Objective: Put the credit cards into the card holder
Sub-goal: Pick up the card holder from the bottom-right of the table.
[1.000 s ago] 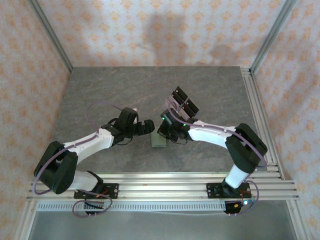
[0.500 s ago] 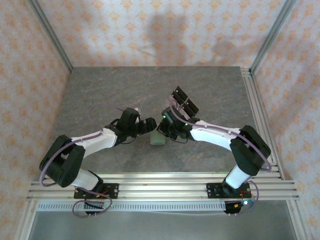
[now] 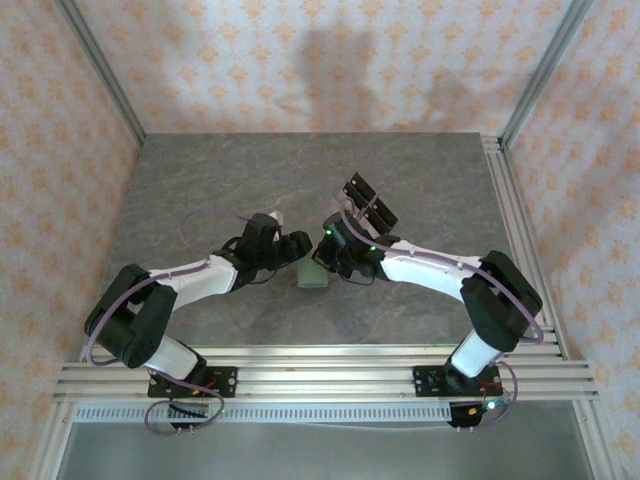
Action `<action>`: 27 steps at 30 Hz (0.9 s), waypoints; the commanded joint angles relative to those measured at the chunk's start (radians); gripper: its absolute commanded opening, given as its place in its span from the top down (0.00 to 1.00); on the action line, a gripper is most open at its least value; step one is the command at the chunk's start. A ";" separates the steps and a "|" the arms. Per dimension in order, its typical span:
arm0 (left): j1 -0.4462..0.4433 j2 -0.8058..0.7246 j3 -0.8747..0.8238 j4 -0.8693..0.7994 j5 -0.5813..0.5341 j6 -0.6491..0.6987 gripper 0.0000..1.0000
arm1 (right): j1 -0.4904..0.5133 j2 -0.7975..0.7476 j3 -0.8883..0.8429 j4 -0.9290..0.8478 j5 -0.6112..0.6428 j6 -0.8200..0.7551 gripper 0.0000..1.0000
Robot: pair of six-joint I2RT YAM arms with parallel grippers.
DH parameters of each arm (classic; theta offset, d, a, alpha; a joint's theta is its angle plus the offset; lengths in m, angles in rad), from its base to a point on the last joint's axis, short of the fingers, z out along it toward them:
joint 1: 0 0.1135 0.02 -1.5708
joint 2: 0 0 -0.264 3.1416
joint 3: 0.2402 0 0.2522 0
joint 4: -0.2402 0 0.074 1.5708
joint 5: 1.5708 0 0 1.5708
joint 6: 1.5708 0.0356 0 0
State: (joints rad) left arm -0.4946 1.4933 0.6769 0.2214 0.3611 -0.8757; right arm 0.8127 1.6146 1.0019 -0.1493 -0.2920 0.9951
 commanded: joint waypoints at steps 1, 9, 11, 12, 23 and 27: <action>0.008 0.002 -0.023 0.048 0.006 -0.007 0.50 | 0.002 -0.021 0.033 0.026 -0.001 0.010 1.00; 0.008 -0.012 -0.027 0.025 -0.030 0.007 0.99 | 0.002 -0.025 0.029 0.016 0.006 0.003 1.00; 0.009 -0.014 -0.023 0.009 -0.043 0.019 1.00 | 0.000 -0.030 0.026 0.006 0.011 -0.004 1.00; 0.010 -0.017 -0.022 0.006 -0.046 0.025 1.00 | -0.003 -0.035 0.026 -0.002 0.014 -0.011 1.00; 0.012 -0.063 -0.033 -0.026 -0.091 0.097 1.00 | -0.084 -0.152 -0.035 -0.104 0.051 -0.067 1.00; 0.012 -0.069 -0.031 -0.030 -0.093 0.116 1.00 | -0.095 -0.166 -0.046 -0.102 0.040 -0.097 1.00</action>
State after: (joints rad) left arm -0.4896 1.4570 0.6552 0.2195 0.2981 -0.8001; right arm 0.7185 1.4666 0.9733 -0.2180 -0.2657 0.9379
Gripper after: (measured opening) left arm 0.049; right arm 0.040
